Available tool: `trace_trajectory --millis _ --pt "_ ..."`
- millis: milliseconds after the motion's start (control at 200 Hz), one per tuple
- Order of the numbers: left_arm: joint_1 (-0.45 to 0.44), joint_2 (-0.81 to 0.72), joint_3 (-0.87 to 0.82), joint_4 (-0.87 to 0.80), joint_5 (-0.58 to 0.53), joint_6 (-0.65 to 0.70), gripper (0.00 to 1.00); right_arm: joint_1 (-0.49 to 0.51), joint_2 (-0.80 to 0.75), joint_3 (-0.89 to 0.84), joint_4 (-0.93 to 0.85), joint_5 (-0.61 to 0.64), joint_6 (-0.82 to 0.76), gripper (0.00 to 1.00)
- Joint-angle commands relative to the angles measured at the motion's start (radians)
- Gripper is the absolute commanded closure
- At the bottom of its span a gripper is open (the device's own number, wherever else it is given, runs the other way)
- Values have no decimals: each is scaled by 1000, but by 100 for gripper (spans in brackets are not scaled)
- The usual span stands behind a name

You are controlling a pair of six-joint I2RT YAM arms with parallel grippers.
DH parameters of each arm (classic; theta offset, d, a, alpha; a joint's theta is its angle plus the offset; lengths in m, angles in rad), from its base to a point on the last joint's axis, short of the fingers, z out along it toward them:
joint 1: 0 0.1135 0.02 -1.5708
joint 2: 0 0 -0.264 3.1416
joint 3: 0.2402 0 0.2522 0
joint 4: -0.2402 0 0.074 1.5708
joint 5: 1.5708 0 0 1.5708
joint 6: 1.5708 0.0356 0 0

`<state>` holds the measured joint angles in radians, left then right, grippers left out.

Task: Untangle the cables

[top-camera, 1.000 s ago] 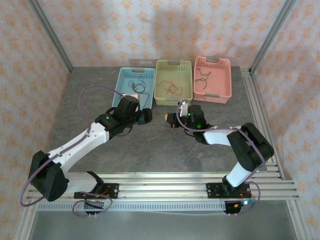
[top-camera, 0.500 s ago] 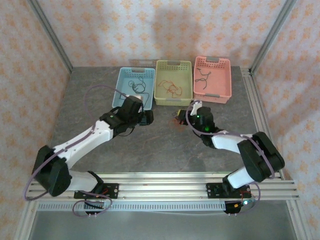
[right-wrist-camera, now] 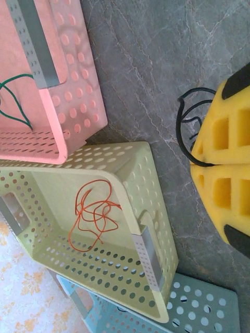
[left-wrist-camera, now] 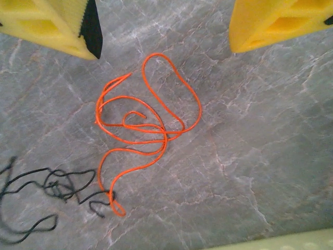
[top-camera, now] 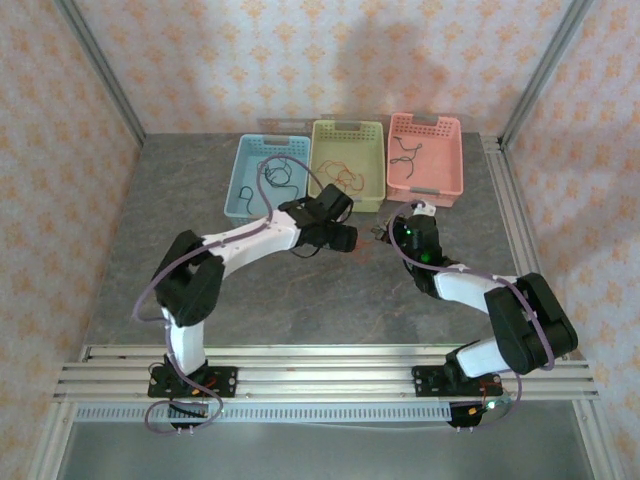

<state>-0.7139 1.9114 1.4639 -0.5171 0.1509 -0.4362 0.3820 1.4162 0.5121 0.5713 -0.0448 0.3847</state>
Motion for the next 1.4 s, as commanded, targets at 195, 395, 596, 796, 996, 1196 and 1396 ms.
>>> trace_trajectory --millis 195,395,596,796,996,1196,1396 --pt "-19 178 193 -184 46 13 44 -5 9 -4 -10 20 12 100" --pt "-19 221 237 -230 46 6 57 -3 11 -1 -10 12 12 100" --pt "-19 242 260 -249 56 8 72 -5 14 0 -10 3 11 100" --pt "-19 233 253 -242 53 9 88 -4 15 0 -11 5 11 100" --pt "-19 190 215 -222 14 8 100 -5 13 2 -11 5 12 100" --pt "-19 111 171 -202 -8 7 100 -4 15 2 -12 5 12 100" --pt "-21 92 153 -191 26 4 100 -5 14 2 -11 2 12 100"
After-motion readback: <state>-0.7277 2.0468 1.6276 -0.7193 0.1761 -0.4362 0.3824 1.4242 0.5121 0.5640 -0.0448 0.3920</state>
